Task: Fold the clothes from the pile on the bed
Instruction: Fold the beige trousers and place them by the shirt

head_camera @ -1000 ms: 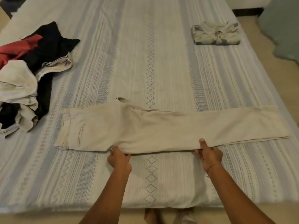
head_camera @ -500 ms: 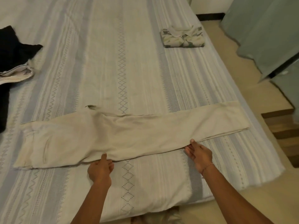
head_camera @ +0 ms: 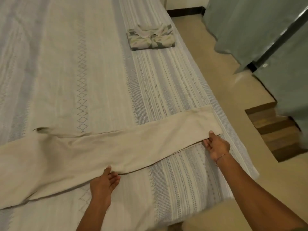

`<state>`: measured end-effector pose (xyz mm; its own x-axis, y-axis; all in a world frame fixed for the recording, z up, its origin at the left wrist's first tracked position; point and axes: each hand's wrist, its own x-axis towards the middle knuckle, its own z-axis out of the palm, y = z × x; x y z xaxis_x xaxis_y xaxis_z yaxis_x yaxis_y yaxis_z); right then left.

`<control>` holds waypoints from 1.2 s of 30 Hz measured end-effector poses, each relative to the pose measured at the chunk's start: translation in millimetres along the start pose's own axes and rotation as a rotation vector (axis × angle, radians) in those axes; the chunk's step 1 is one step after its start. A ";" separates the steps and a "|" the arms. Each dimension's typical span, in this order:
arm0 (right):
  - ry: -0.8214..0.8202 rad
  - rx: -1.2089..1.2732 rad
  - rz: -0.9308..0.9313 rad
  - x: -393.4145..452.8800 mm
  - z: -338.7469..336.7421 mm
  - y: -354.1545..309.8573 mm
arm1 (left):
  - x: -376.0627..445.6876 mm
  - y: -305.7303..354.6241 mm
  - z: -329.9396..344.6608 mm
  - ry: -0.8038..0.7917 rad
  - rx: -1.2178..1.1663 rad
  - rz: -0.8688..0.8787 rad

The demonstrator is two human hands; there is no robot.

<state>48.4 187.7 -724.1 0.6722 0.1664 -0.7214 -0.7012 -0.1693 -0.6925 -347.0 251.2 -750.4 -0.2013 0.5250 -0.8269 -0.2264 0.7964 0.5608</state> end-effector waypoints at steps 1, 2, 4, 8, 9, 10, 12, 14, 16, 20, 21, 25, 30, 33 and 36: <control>0.014 -0.006 -0.015 0.7 -2.5 -4.3 | 2.9 -1.4 -0.5 0.017 0.001 0.001; 0.022 -0.003 -0.021 4.0 -7.9 -8.3 | 4.7 -4.1 1.8 0.035 0.005 0.003; 0.009 0.002 -0.013 10.7 -20.6 -10.5 | 4.3 -6.0 5.8 0.058 0.002 -0.002; -0.007 -0.094 -0.026 21.5 -27.8 -3.4 | -3.6 -5.1 6.8 0.106 0.012 0.000; 0.021 -0.164 -0.060 23.5 -26.4 -3.3 | -5.7 -4.9 8.2 0.137 0.034 0.009; 0.063 -0.267 -0.100 25.7 -25.8 -3.8 | -7.9 -5.8 10.4 0.166 0.049 0.019; 0.211 -0.529 -0.180 26.9 -24.4 -3.8 | -12.3 -3.7 13.1 0.239 0.068 0.032; 0.345 -0.711 -0.264 17.2 -25.3 -3.3 | -12.7 -5.8 11.6 0.372 0.208 0.041; 0.324 -0.786 -0.444 -2.5 -13.4 5.1 | -18.4 -1.9 1.3 0.611 0.435 0.052; -0.109 -0.818 -0.768 -45.6 29.6 42.0 | -31.3 33.6 -6.4 0.711 0.676 0.375; -0.244 -0.830 -0.800 -57.7 46.8 56.7 | -24.4 43.4 -14.6 0.650 0.756 0.523; -0.704 -0.930 -0.856 -107.3 127.9 118.0 | 31.4 86.7 -56.3 0.422 1.075 0.962; -1.053 -1.088 -0.956 -167.8 229.7 196.2 | 98.4 170.0 -95.5 0.232 1.637 1.258; -1.107 -1.149 -1.049 -198.7 282.7 234.2 | 126.3 220.5 -121.2 0.084 1.856 1.286; -1.146 -1.191 -1.058 -211.2 323.7 259.5 | 147.2 263.3 -132.4 -0.053 2.051 1.281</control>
<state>-352.5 423.0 -750.6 -0.1441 0.9861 -0.0830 0.6310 0.0270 -0.7753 -562.4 498.5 -719.0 0.5883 0.7603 -0.2754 0.7620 -0.6353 -0.1258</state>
